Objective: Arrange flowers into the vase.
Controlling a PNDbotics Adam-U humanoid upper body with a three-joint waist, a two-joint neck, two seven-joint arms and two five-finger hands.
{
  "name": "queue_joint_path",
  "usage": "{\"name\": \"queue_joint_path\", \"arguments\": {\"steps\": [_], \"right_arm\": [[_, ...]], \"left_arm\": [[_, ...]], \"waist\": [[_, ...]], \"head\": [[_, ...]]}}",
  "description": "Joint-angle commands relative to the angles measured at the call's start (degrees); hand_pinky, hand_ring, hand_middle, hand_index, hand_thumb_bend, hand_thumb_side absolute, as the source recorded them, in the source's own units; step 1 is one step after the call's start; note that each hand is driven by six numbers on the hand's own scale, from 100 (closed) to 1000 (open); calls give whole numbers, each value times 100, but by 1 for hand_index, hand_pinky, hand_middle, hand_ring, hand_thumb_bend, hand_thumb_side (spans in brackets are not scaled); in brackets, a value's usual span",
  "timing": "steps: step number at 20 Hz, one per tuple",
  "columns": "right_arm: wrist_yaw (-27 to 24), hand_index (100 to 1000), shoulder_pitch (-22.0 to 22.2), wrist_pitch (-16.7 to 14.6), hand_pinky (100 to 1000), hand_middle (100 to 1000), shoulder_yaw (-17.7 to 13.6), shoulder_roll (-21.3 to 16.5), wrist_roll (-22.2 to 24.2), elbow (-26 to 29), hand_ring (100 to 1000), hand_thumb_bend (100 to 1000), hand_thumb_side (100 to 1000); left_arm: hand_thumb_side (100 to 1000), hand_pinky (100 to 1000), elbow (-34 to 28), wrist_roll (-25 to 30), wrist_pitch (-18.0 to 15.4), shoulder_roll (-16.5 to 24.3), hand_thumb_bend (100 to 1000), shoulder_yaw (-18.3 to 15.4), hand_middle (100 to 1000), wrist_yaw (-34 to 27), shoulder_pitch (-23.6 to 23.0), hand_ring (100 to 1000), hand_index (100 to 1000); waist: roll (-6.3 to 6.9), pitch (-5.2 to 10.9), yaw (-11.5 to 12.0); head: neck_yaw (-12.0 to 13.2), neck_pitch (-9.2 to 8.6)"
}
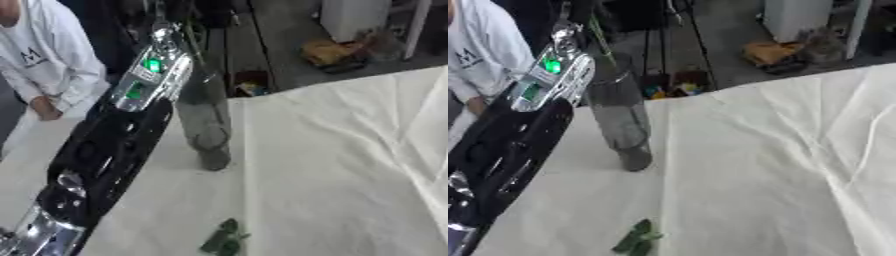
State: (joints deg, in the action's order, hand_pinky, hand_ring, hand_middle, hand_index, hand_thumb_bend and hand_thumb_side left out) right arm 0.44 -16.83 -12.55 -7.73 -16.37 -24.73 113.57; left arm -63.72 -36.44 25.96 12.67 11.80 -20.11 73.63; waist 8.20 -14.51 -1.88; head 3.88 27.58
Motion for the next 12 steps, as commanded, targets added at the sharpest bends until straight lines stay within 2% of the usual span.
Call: {"name": "queue_joint_path", "arguments": {"steps": [1,5,12], "right_arm": [[-12,837,-39,13,780,464,-32,-38,-8,102,627,100,944],[-11,838,-34,23,780,464,-43,-40,-27,102,627,100,945],[-6,838,-33,34,780,464,-44,-39,-50,102,627,100,946]], "left_arm": [[763,468,-133,-966,970,210,103,-5,391,70,115,412,261],[731,508,-228,-923,978,272,129,69,406,321,77,437,310],[708,557,-219,-720,1070,296,114,57,416,545,29,457,324]], "waist": [[-43,110,20],[-50,100,37],[-59,98,66]], "head": [[-3,-56],[-8,-64],[-19,-79]]}}
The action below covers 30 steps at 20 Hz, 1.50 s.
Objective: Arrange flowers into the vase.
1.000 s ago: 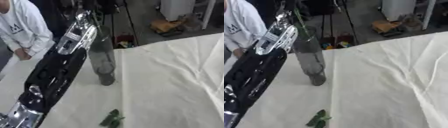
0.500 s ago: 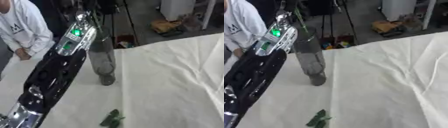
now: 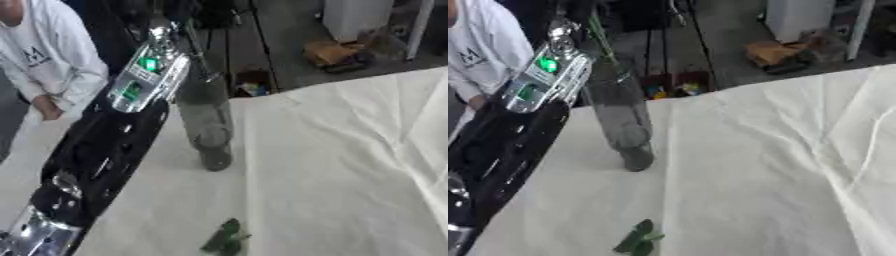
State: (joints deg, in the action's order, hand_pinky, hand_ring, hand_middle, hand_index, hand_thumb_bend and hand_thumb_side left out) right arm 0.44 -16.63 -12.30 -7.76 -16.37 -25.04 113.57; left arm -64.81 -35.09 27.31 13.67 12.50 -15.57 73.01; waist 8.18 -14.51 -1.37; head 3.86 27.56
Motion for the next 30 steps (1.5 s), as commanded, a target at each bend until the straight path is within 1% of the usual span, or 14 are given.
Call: {"name": "queue_joint_path", "arguments": {"steps": [1,10,16,20,25,30], "right_arm": [[-7,838,-53,10,780,464,-41,-40,-20,102,627,100,946],[-9,839,-57,21,781,463,-40,-40,-21,102,628,100,948],[2,840,-51,57,782,462,-38,-40,-27,102,628,100,948],[7,840,-55,66,783,462,-40,-36,-28,102,628,100,949],[9,840,-58,66,784,461,-50,-36,-40,102,628,100,949],[8,841,-55,69,784,461,-53,-37,-42,102,629,100,952]], "left_arm": [[699,559,-111,-836,942,205,109,-4,417,117,86,459,322],[691,563,-159,-646,982,248,105,65,413,329,61,462,317],[674,564,-162,-405,1032,312,106,170,412,670,49,463,323],[681,565,-161,-254,1041,311,110,190,411,872,31,463,327],[687,568,-194,-137,1000,321,159,199,417,1033,-5,468,354],[680,580,-292,-34,907,373,213,256,457,1311,-30,496,410]], "waist": [[-60,99,23],[-61,93,37],[-50,92,45],[-44,88,41],[-37,81,28],[-29,81,35]], "head": [[-21,-80],[-26,-92],[-32,-98],[-23,-114],[-22,-127],[-26,-139]]}}
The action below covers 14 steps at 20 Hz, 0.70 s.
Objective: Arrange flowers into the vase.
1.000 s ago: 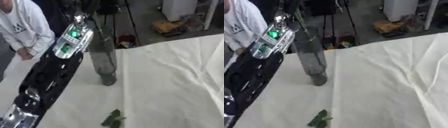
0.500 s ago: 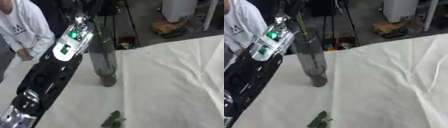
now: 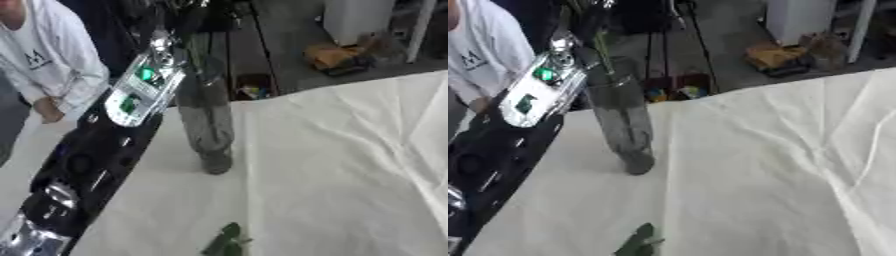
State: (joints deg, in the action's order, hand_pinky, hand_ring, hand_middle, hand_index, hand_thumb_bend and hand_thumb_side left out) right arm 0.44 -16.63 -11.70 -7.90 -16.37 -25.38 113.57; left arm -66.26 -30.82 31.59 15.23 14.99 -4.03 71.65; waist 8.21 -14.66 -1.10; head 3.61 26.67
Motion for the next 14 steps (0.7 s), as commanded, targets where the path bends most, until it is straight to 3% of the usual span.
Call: {"name": "queue_joint_path", "arguments": {"steps": [1,9,10,14], "right_arm": [[8,841,-54,10,784,461,-41,-37,-10,102,629,100,952],[9,841,-54,11,784,461,-43,-37,-18,102,629,100,952],[9,842,-55,12,786,460,-43,-37,-19,102,630,100,952],[5,842,-57,14,786,460,-47,-38,-22,102,630,100,953]], "left_arm": [[681,586,-171,-414,464,221,217,13,462,221,100,501,419],[681,586,-211,-219,470,219,217,-34,462,418,82,501,419],[699,619,-215,-198,460,221,269,-11,503,438,64,541,469],[701,626,-241,29,388,254,280,79,514,639,-17,551,476]], "waist": [[-31,94,7],[-31,92,7],[-28,84,3],[-30,68,-3]], "head": [[1,-50],[2,-50],[2,-56],[-2,-53]]}}
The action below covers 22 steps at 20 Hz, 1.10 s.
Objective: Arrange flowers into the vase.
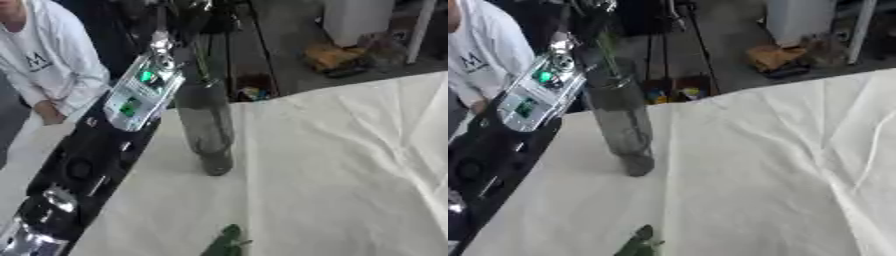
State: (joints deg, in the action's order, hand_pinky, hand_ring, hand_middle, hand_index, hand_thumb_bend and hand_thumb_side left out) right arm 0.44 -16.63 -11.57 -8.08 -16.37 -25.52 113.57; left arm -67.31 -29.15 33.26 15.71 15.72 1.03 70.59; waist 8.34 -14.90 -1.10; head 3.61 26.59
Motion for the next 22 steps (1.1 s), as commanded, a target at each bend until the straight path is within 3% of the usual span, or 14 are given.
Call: {"name": "queue_joint_path", "arguments": {"steps": [1,8,22], "right_arm": [[4,842,-57,0,786,460,-31,-40,-10,102,630,100,953],[-2,842,-58,1,786,459,-36,-45,-15,102,630,100,957],[-20,842,-104,-18,786,459,-32,-50,-26,102,631,100,957]], "left_arm": [[701,626,-137,-95,214,208,280,0,514,182,82,551,476],[698,634,-187,134,123,290,295,79,535,520,26,571,503],[781,660,-377,535,-183,375,387,171,601,1075,-115,626,612]], "waist": [[-44,91,-4],[-45,63,12],[-100,18,36]], "head": [[-2,-43],[-7,-33],[-35,-72]]}}
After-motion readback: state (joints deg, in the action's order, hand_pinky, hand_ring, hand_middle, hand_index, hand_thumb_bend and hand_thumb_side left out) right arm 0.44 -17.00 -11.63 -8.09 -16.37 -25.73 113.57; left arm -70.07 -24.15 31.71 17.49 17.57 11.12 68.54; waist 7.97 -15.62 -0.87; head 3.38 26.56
